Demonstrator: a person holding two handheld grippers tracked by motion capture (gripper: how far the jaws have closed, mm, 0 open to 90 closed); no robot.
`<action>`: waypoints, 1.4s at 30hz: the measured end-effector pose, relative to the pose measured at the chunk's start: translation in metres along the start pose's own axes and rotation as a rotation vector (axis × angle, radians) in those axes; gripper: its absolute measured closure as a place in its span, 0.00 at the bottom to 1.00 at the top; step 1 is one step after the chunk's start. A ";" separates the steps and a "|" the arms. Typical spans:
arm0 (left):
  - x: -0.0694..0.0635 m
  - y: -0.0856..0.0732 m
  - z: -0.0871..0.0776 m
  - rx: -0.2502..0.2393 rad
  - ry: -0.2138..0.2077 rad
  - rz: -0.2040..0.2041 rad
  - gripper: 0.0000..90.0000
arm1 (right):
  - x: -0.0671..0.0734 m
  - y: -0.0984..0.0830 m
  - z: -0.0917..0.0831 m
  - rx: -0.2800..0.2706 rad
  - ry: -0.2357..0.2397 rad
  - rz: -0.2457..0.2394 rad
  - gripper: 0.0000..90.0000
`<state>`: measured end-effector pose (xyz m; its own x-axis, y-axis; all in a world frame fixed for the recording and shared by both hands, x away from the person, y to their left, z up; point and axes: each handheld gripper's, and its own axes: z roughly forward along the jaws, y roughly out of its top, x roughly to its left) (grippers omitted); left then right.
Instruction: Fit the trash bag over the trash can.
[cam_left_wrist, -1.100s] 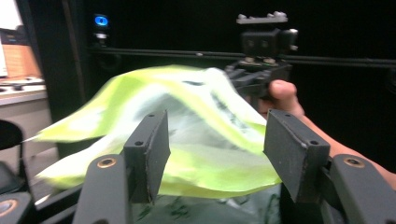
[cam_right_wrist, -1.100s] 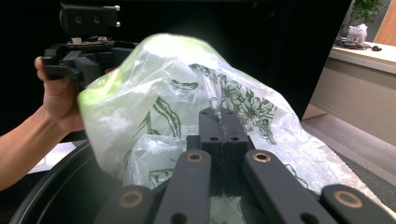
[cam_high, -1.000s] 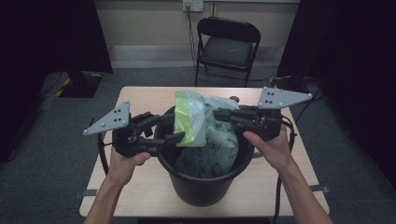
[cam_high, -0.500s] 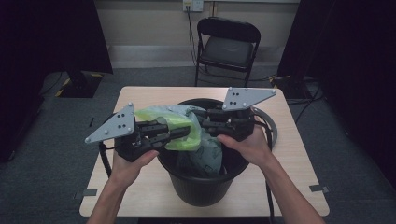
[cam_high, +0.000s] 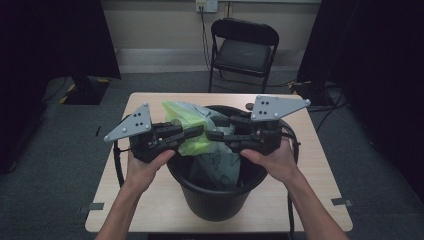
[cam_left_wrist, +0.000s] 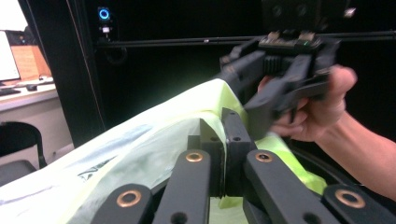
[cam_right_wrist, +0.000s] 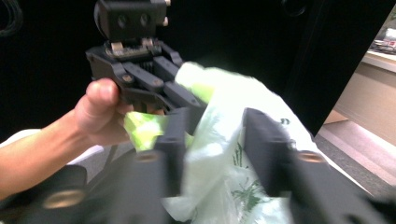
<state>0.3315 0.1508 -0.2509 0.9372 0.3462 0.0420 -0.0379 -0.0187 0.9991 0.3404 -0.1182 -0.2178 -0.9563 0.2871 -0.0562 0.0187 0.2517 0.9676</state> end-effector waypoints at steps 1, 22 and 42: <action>-0.001 0.001 -0.001 -0.008 0.003 0.002 1.00 | 0.000 0.000 0.000 0.000 0.009 -0.009 0.94; 0.002 -0.011 -0.011 0.006 0.005 -0.030 1.00 | -0.017 -0.011 -0.022 -0.030 -0.102 0.028 1.00; 0.003 -0.008 -0.020 0.012 0.053 -0.010 1.00 | -0.029 -0.016 -0.030 -0.027 -0.115 0.056 0.99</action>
<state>0.3280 0.1708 -0.2589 0.9177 0.3960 0.0330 -0.0244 -0.0267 0.9993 0.3594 -0.1586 -0.2246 -0.9142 0.4044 -0.0277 0.0622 0.2076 0.9762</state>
